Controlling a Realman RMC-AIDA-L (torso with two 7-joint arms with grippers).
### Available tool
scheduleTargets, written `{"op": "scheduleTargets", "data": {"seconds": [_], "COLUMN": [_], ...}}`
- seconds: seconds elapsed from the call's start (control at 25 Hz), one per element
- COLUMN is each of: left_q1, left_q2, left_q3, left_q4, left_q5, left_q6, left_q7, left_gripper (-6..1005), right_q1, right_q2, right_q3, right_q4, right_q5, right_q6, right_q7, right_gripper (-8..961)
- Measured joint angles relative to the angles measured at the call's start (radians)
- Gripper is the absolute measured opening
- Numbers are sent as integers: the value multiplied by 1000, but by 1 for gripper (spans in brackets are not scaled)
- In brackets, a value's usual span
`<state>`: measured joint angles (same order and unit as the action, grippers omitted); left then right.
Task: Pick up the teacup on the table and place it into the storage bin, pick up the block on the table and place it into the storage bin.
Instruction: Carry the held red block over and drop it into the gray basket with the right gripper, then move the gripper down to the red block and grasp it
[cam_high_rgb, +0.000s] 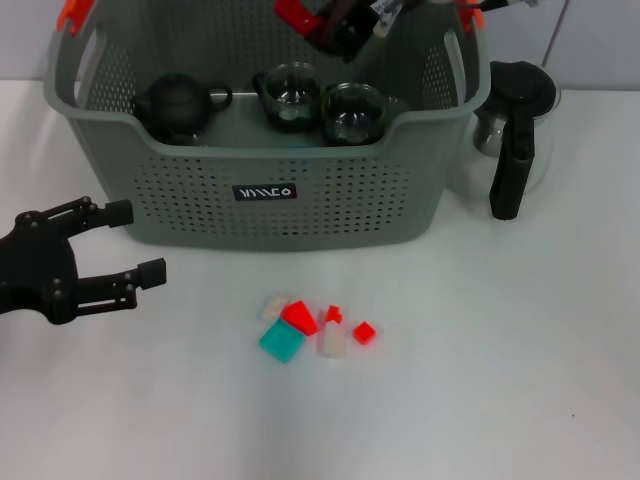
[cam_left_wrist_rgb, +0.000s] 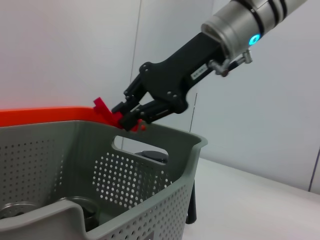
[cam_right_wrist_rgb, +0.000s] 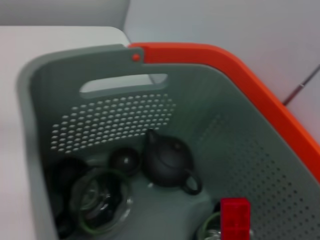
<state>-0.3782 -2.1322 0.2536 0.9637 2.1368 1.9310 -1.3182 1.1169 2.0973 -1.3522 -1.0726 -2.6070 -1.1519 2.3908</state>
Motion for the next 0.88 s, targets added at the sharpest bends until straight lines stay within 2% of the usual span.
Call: {"op": "scheduleTargets", "data": {"seconds": [0.32, 0.52, 0.68, 0.88], "left_q1": [-7, -9, -8, -3], "left_q2": [4, 5, 5, 5], "left_q3": [0, -1, -1, 0], "left_q4": [0, 1, 2, 3], "left_q5": [0, 1, 1, 2], "left_q6": [-3, -4, -3, 1], "left_q7": [-1, -1, -2, -3], "left_gripper": [887, 887, 887, 887], "right_q1": [1, -26, -94, -170], "right_q2": [0, 0, -1, -1], "right_q3": [4, 10, 14, 40], "right_q4": [33, -25, -166, -350], "right_q5": [-13, 0, 91, 154], "right_q6": [97, 79, -36, -299], "right_q7": [0, 4, -4, 16], "right_gripper": [279, 479, 589, 707]}}
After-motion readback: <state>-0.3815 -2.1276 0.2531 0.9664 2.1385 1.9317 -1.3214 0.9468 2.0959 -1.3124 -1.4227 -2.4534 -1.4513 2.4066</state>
